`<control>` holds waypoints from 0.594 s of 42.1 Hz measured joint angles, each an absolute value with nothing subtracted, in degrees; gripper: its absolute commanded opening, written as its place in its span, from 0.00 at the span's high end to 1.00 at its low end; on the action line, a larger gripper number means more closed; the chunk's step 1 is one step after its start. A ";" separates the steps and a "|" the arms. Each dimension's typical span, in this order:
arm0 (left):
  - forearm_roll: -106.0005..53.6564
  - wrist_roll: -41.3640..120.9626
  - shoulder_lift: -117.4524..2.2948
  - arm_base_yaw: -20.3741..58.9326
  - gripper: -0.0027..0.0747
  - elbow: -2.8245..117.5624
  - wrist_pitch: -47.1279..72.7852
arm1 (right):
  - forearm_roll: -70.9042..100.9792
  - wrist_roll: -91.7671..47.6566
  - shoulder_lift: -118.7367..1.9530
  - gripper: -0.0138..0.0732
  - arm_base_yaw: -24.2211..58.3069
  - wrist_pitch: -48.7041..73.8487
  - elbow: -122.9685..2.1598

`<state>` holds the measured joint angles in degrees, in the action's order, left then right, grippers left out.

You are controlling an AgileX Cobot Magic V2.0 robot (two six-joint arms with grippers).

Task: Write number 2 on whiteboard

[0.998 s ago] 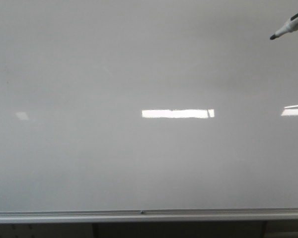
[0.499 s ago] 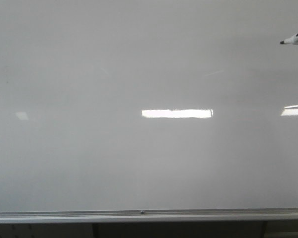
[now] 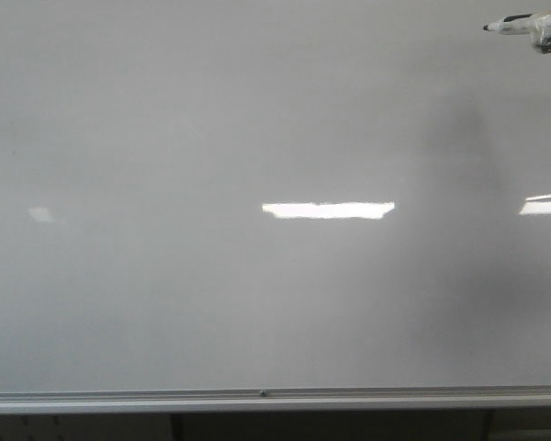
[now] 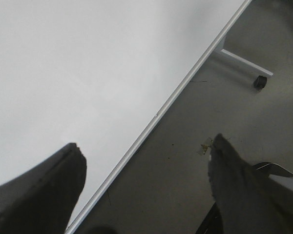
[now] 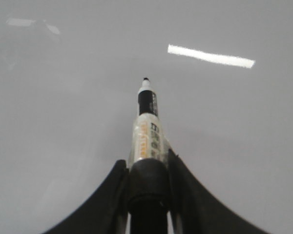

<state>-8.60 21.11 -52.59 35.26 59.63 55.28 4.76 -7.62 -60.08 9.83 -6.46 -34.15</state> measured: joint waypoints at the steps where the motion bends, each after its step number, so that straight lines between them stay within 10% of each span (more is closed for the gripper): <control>1: -8.60 21.11 -52.59 35.26 0.30 59.63 55.28 | 4.76 -7.62 -60.63 0.82 9.83 -7.33 -34.15; 25: -8.60 21.11 -52.59 35.26 0.30 59.63 55.12 | 4.64 -9.61 -70.54 0.82 8.58 -13.99 -34.15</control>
<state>-8.60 21.11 -52.59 35.26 59.63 55.12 4.64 -9.61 -70.54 8.58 -13.99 -34.15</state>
